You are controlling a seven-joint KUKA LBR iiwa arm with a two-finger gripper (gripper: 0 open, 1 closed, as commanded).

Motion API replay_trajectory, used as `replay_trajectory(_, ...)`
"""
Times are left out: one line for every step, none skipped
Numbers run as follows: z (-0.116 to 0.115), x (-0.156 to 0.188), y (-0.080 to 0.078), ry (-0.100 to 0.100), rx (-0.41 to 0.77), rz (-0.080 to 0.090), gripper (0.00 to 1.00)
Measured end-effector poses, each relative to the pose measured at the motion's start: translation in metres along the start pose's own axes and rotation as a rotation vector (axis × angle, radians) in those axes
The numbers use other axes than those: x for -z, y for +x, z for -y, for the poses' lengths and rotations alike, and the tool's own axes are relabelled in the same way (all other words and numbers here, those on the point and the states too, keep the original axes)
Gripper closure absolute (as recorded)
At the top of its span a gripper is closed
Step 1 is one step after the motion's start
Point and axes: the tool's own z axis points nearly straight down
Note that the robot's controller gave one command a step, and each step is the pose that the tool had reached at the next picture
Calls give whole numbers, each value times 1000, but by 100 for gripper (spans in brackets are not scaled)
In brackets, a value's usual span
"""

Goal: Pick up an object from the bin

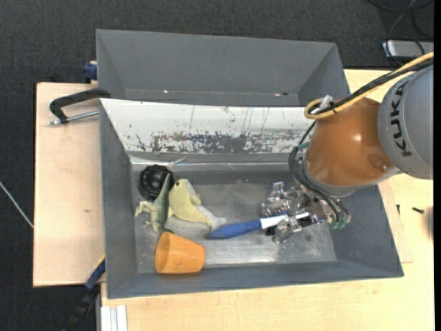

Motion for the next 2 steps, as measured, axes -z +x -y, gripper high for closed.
replay_trajectory(0, 22, -2, 1, -1, 1, 100)
replay_trajectory(0, 26, -3, 0, -2, 0, 100)
